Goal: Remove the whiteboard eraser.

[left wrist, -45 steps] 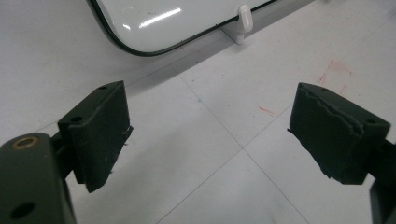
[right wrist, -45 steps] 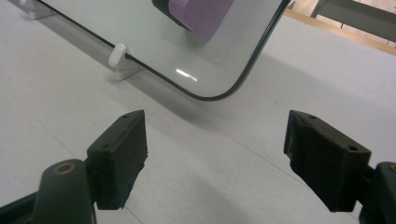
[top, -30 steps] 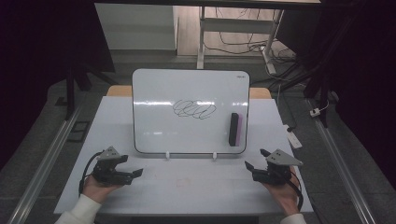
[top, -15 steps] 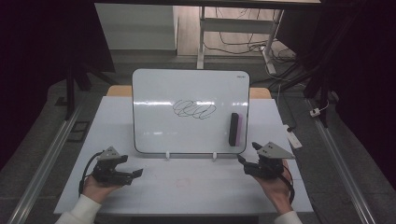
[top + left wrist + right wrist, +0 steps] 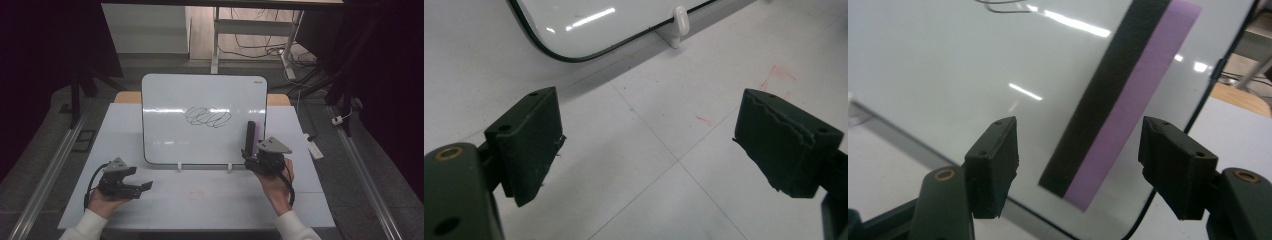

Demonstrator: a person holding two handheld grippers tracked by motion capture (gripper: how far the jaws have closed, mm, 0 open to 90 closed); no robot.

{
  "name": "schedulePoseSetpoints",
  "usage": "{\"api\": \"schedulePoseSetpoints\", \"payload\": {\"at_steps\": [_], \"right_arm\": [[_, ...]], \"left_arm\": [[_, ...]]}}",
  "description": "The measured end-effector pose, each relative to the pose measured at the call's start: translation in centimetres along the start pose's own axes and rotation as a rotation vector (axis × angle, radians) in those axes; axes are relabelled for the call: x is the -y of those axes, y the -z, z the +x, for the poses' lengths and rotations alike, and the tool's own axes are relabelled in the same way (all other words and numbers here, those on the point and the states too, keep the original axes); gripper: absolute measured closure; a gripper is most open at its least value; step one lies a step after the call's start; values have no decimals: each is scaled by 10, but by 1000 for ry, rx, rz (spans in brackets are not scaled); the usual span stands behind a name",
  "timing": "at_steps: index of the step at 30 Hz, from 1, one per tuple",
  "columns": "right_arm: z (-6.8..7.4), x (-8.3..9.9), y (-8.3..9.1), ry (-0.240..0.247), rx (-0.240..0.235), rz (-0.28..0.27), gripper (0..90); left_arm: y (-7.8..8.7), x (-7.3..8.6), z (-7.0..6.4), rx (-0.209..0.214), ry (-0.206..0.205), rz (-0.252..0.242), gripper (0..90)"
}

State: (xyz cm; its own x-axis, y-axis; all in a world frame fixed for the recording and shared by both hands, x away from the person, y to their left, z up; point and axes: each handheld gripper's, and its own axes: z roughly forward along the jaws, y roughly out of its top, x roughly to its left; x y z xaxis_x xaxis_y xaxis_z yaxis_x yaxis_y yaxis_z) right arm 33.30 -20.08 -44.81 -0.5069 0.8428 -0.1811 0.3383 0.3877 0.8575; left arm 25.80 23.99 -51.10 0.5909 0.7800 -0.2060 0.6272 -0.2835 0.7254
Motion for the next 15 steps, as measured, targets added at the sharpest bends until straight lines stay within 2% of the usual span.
{"api": "schedulePoseSetpoints", "payload": {"at_steps": [1, 4, 8, 13, 15], "right_arm": [[0, 0, 0, 0, 0, 0, 322], [1, -1, -6, -6, 38, 10, 342], [0, 0, -8, -20, 55, 15, 386], [1, 2, -11, -43, 65, 9, 492], [2, 2, -12, -45, 87, 10, 517]], "left_arm": [[0, 0, 0, 0, 0, 0, 127], [1, 0, 0, 1, -1, -3, 128], [0, 0, 0, 2, -1, 1, 128], [0, 1, 0, 0, -2, 1, 127], [0, 1, 0, -1, -1, 1, 127]]}}
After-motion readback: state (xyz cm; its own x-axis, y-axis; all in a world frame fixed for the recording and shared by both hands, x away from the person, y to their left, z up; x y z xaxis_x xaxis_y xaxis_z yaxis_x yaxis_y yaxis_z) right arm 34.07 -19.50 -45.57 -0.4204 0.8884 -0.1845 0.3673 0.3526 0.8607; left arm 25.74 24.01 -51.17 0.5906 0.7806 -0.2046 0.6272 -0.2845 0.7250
